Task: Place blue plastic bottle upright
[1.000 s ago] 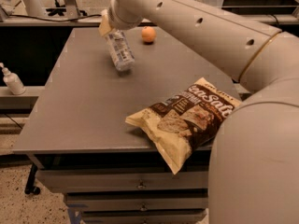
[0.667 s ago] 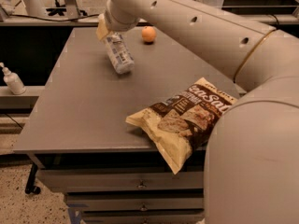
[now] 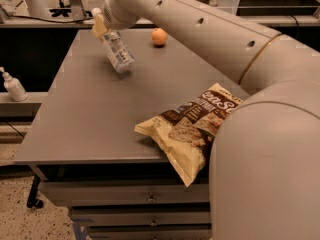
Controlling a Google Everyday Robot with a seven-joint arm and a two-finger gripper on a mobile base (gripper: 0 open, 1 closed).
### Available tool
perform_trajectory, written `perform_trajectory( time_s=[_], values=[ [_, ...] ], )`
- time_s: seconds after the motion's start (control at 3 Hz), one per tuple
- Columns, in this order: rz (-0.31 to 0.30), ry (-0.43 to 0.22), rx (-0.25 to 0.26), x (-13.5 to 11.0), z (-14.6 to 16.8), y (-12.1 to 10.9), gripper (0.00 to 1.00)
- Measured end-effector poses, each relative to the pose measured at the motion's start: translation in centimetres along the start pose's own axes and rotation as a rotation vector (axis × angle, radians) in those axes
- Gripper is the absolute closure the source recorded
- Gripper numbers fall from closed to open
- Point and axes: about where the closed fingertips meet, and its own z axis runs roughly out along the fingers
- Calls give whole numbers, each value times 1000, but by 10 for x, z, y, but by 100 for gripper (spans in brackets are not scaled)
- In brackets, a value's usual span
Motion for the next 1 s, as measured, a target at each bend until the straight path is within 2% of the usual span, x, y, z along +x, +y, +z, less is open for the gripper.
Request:
perform_trajectory(
  time_s=[0.33,1.0],
  values=[
    [-22,-88,-26,-23,4,6,100],
    [16,-334,-26,-51,-20,2,100]
  ],
)
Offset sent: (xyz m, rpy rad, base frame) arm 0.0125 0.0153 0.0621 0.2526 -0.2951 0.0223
